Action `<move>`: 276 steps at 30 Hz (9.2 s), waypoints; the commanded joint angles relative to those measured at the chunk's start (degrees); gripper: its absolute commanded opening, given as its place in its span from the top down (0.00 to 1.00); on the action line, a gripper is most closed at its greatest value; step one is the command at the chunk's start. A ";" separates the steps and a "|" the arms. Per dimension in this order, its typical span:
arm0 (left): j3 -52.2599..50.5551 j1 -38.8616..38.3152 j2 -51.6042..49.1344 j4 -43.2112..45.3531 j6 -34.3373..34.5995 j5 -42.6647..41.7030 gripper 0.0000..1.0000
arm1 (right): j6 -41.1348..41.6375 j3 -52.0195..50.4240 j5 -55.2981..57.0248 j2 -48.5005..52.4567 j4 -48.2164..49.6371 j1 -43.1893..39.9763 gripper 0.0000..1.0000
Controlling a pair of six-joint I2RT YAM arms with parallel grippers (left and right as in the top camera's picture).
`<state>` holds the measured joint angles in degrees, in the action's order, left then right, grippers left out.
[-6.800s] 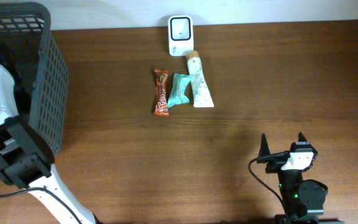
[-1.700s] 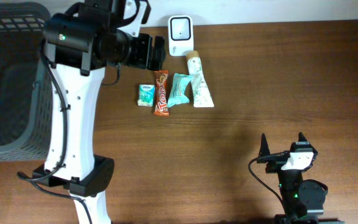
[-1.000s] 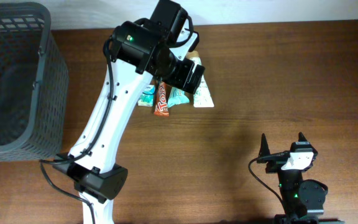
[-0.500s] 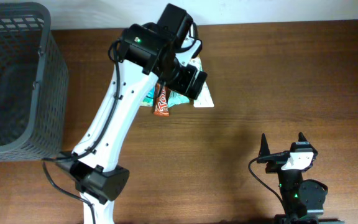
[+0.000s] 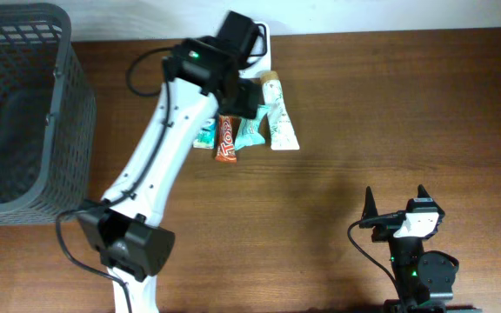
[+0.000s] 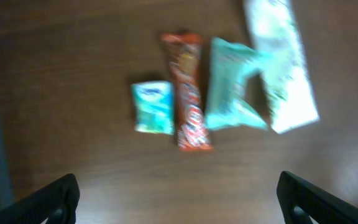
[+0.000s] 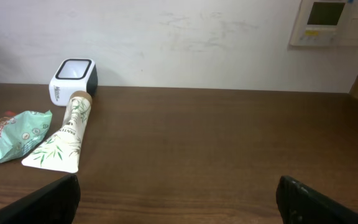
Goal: Scan the item barcode
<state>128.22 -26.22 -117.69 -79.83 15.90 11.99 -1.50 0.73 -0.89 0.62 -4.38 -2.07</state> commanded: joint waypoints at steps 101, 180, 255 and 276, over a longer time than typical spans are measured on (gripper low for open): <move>-0.35 9.62 -0.31 0.92 2.10 2.19 0.01 | 17.07 79.21 -10.43 123.51 -1.55 18.95 0.51; -0.07 24.15 -0.02 4.15 4.87 -2.12 0.01 | 25.29 100.69 18.18 122.27 -31.89 -24.68 0.96; -0.07 24.15 -0.02 4.15 4.87 -2.12 0.01 | 25.53 100.59 2.36 126.51 -35.87 30.88 0.60; -0.07 24.15 -0.02 4.15 4.87 -2.12 0.01 | 13.94 109.74 19.78 131.03 -45.09 32.11 0.35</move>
<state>128.11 -2.13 -117.69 -75.77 20.23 10.00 13.96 112.20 12.23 128.38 -48.47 29.34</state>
